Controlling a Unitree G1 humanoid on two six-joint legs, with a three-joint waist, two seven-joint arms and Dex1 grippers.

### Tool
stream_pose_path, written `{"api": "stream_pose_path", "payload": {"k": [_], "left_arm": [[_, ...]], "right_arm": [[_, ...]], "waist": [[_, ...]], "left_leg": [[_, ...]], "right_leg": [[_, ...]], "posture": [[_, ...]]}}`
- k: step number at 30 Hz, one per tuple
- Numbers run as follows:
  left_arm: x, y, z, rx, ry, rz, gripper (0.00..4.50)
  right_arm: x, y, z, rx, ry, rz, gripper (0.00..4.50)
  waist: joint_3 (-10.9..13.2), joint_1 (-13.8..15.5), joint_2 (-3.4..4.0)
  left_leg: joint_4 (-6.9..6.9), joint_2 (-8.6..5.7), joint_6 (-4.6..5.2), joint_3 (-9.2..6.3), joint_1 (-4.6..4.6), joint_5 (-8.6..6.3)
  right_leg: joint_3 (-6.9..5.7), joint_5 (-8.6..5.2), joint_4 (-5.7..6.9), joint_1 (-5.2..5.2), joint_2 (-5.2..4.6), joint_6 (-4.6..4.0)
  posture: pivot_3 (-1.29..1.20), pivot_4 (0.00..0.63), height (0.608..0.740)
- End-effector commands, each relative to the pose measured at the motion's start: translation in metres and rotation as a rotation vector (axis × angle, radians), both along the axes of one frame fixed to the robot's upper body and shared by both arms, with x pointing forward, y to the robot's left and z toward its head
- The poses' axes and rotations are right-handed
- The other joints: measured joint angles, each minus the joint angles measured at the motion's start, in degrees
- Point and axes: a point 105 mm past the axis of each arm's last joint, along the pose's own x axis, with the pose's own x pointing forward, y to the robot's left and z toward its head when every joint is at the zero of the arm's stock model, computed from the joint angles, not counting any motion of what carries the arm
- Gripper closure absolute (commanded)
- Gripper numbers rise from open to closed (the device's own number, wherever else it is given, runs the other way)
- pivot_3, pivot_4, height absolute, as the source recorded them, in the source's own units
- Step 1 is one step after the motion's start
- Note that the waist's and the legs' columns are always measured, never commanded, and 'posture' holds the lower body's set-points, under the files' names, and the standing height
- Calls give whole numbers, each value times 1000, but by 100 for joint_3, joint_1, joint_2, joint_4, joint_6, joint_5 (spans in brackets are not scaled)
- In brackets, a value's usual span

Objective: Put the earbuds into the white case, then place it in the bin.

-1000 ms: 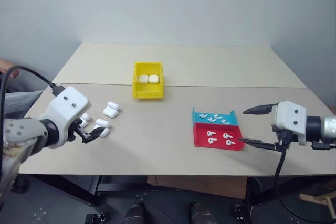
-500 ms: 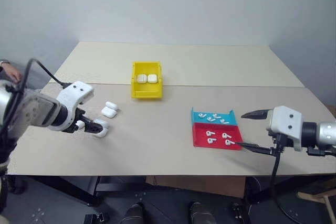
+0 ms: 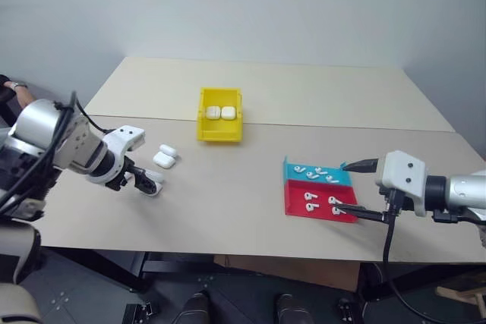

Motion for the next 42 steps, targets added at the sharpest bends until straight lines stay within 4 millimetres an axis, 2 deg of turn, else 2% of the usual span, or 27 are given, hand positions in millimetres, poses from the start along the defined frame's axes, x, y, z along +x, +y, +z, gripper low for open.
{"api": "stream_pose_path", "payload": {"k": [1,8,16,25,40,42], "left_arm": [[4,1,6,-8,6,16,0],[15,-9,4,4,14,-17,0],[22,-22,-8,1,59,-65,0],[31,-22,-16,36,63,-88,0],[23,-18,-26,42,118,-150,0],[24,-13,-29,92,107,-164,0]], "right_arm": [[0,2,7,0,-40,5,29],[-2,0,4,-11,-41,-18,29],[-2,0,3,-7,-44,-33,29],[0,-1,2,-6,-47,-51,29],[3,-1,0,-3,-52,-74,29],[3,-1,0,-2,-53,-76,29]], "waist": [[0,11,0],[1,55,-2],[2,53,-3],[3,42,-5],[3,41,-6],[3,35,-5]], "left_leg": [[-1,0,0,0,0,0],[-3,-2,-2,-1,0,-1],[0,-3,-1,-1,0,-1],[2,-4,0,-3,0,0],[40,-6,-1,-14,1,0],[51,-6,-1,-15,1,0]], "right_leg": [[0,1,1,1,0,1],[0,7,6,3,0,11],[1,9,6,9,0,15],[2,12,9,10,0,20],[3,12,75,1,0,22],[3,12,76,4,0,22]], "posture": [[0,150,740],[0,150,740],[0,150,740],[0,150,740],[0,150,740],[0,150,740]]}}
